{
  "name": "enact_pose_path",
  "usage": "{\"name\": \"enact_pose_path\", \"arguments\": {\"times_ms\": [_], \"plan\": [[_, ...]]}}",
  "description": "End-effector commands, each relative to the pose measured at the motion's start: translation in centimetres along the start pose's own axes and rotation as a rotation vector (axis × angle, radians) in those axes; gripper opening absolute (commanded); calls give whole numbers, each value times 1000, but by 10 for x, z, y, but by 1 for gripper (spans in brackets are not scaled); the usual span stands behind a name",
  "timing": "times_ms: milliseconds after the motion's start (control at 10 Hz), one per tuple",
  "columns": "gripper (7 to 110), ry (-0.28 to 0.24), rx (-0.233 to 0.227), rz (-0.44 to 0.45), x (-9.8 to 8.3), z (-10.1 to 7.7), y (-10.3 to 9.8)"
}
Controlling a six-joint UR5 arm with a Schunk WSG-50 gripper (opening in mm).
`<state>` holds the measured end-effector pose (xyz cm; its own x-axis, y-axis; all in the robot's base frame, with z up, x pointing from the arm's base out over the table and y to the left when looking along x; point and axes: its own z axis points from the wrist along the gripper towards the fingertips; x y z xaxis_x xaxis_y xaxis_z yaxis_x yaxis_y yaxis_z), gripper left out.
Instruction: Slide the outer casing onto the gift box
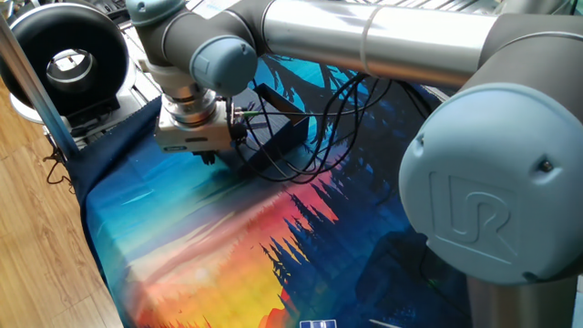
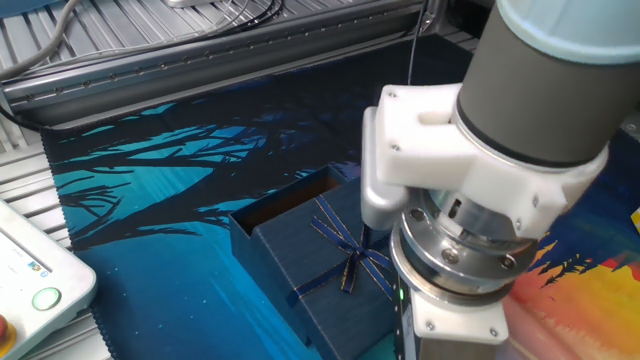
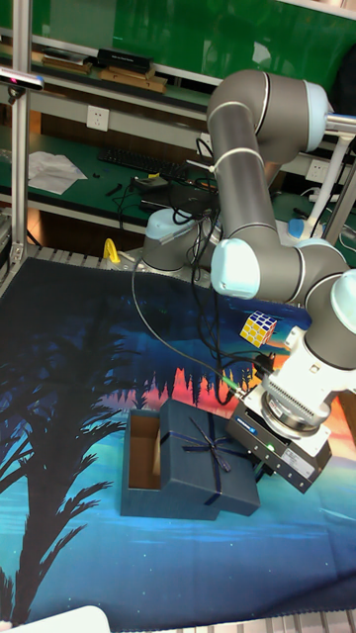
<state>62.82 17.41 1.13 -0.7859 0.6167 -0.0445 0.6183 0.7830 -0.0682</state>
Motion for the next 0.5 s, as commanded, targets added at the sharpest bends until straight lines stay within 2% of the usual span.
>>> {"name": "enact_pose_path", "arguments": {"times_ms": [0, 400], "plan": [[7, 20, -11, -2, -3, -8, -5], [7, 40, -14, -17, -8, -17, -16]]}}
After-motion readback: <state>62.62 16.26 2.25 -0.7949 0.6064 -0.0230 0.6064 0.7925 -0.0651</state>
